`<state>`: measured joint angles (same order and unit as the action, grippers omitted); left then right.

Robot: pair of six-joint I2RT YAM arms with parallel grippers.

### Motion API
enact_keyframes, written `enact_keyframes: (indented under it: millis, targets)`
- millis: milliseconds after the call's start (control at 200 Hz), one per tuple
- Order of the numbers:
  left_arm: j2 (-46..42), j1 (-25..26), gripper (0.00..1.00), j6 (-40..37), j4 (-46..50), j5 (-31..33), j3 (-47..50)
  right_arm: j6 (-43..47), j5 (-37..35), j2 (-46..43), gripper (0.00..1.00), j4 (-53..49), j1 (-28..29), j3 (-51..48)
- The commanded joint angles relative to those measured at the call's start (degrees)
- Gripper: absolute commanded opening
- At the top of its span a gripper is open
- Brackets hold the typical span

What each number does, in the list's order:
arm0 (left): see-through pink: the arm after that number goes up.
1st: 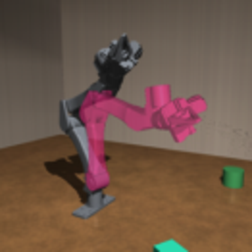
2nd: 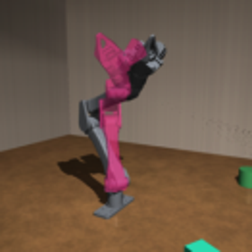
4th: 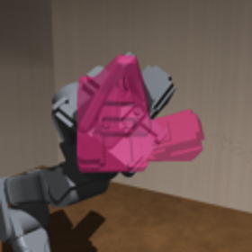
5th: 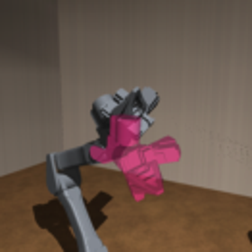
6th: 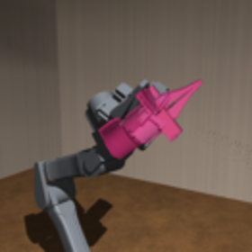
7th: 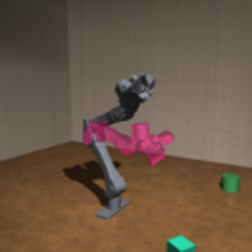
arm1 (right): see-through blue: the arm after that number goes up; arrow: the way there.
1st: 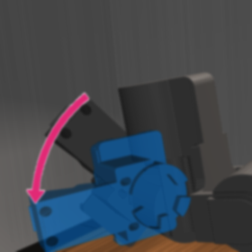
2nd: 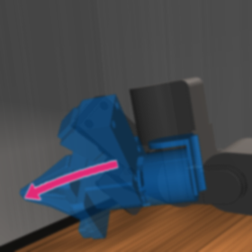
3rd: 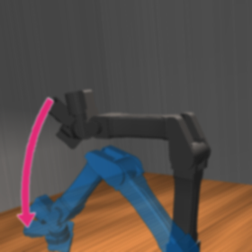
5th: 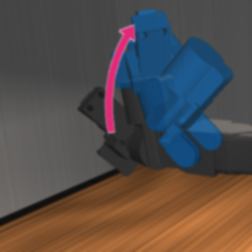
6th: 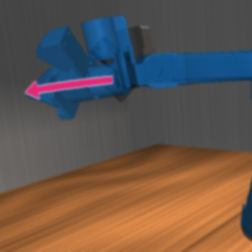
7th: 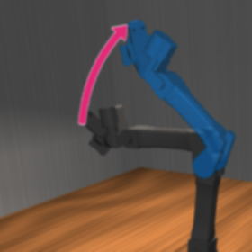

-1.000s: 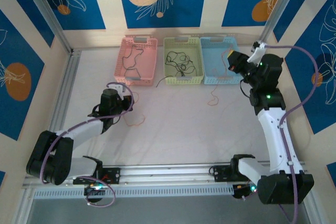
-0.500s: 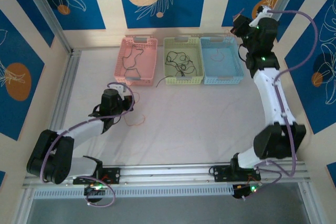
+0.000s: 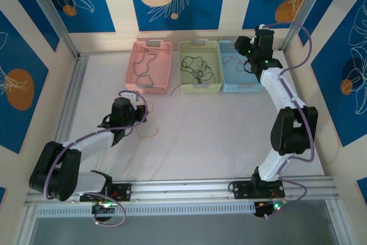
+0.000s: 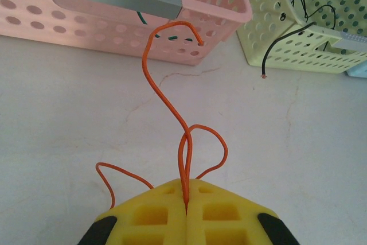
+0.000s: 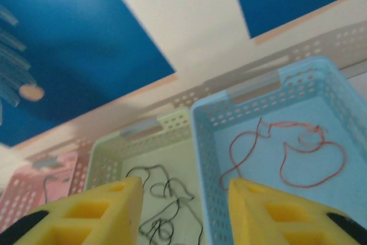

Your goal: Untangle the cables

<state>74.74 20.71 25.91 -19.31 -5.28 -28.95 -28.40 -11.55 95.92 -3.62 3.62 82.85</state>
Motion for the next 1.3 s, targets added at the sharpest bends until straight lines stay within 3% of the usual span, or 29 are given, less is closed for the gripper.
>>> enact_keyframes:
  millis: [0,110,345,515,520,535,550,770,780,785,790,805,1170,1296]
  targets:
    - [-0.9,0.91,0.0,-1.61,-2.14,-0.04,0.77,4.22,8.47,-8.02,0.44,7.01,1.24,-7.56]
    - [-2.1,1.0,0.0,-1.92,-4.09,-2.44,1.66,7.63,14.69,-12.94,0.43,13.91,3.88,-17.55]
    - [-4.76,1.37,0.0,1.15,-15.92,-17.9,3.42,11.19,29.66,-18.51,0.44,29.85,9.62,-36.13]
    - [-7.1,2.61,0.0,0.65,-13.78,-21.44,1.1,19.06,35.84,-19.24,0.46,27.28,19.75,-39.23]
    - [-7.21,2.64,0.0,0.64,-13.76,-21.61,1.05,19.29,36.09,-19.21,0.47,27.22,20.07,-39.29]
    - [-7.46,2.76,0.0,0.63,-13.69,-21.91,0.89,19.77,36.56,-19.2,0.61,27.11,20.92,-39.53]
    - [-7.72,2.81,0.0,0.63,-13.48,-22.36,0.77,20.41,36.83,-19.07,0.64,27.21,21.86,-39.77]
    - [-11.14,3.89,0.0,2.44,-10.68,-28.31,-1.81,27.08,37.6,-16.23,0.67,28.56,31.51,-39.64]
    - [-11.33,3.94,0.0,2.47,-10.67,-28.43,-1.86,27.28,37.64,-16.1,0.73,28.51,31.88,-39.46]
    - [-11.44,3.96,0.0,2.47,-10.62,-28.49,-1.88,27.49,37.6,-15.97,0.87,28.45,31.97,-39.4]
    - [-11.54,3.98,0.0,2.52,-10.64,-28.57,-1.89,27.68,37.59,-15.87,0.94,28.43,32.11,-39.33]
    - [-11.8,4.03,0.0,2.55,-10.49,-28.77,-1.92,28.15,37.39,-15.6,1.0,28.43,32.58,-39.14]
    - [-14.83,5.34,0.0,3.56,-8.88,-31.25,-2.23,30.33,29.18,-9.16,1.0,39.08,38.77,-38.12]
    - [-15.3,5.66,0.0,3.89,-8.84,-31.37,-2.29,29.43,28.23,-6.06,0.95,41.83,39.82,-36.48]
